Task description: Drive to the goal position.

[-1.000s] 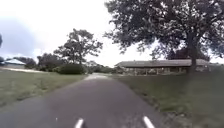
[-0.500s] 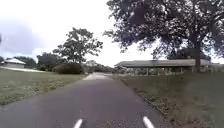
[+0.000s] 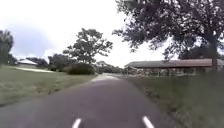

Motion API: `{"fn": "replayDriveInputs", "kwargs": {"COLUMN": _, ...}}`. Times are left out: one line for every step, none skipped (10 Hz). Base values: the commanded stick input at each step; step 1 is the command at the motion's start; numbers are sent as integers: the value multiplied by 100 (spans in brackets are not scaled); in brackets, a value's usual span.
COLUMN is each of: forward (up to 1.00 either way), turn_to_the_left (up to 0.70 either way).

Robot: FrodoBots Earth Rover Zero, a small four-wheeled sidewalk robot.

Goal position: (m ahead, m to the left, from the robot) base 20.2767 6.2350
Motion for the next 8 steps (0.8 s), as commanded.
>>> {"fn": "replayDriveInputs", "kwargs": {"forward": 70, "turn_to_the_left": 0}}
{"fn": "replayDriveInputs", "kwargs": {"forward": 70, "turn_to_the_left": 0}}
{"fn": "replayDriveInputs", "kwargs": {"forward": 70, "turn_to_the_left": 0}}
{"fn": "replayDriveInputs", "kwargs": {"forward": 70, "turn_to_the_left": 0}}
{"fn": "replayDriveInputs", "kwargs": {"forward": 70, "turn_to_the_left": 0}}
{"fn": "replayDriveInputs", "kwargs": {"forward": 70, "turn_to_the_left": 3}}
{"fn": "replayDriveInputs", "kwargs": {"forward": 70, "turn_to_the_left": 9}}
{"fn": "replayDriveInputs", "kwargs": {"forward": 70, "turn_to_the_left": 28}}
